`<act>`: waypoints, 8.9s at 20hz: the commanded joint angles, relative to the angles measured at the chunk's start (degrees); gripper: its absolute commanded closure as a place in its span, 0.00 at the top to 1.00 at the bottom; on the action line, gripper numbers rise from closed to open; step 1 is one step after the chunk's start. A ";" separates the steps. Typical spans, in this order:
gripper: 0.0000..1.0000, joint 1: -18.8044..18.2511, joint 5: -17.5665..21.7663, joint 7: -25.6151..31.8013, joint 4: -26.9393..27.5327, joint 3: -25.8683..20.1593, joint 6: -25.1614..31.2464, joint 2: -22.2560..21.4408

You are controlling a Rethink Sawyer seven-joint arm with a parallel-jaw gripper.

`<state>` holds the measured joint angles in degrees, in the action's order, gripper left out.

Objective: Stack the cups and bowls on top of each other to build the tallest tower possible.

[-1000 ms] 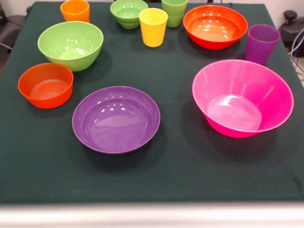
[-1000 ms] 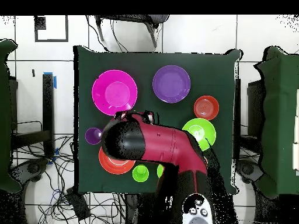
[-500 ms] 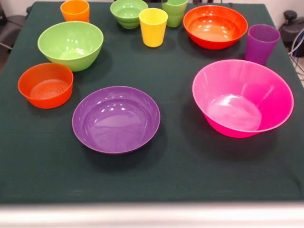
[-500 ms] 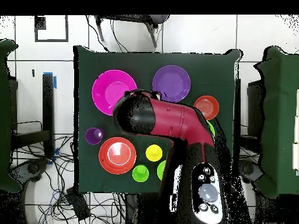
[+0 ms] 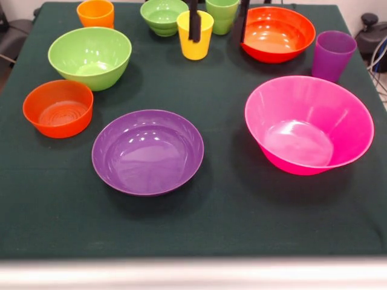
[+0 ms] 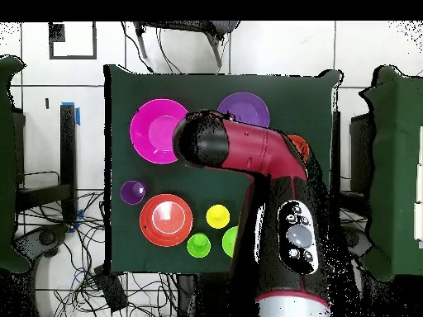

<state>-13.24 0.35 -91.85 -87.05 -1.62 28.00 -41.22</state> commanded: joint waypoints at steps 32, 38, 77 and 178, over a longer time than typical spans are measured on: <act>1.00 -4.17 4.65 0.65 5.70 -8.01 -5.52 16.08; 1.00 -3.60 4.07 0.42 6.26 -7.34 -3.23 14.79; 0.00 -0.94 5.83 -3.87 10.23 -5.50 -12.19 25.10; 1.00 9.43 -5.68 -18.07 -18.76 2.71 -8.63 -4.48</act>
<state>-5.24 -3.45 -101.48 -110.83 2.84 12.06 -46.40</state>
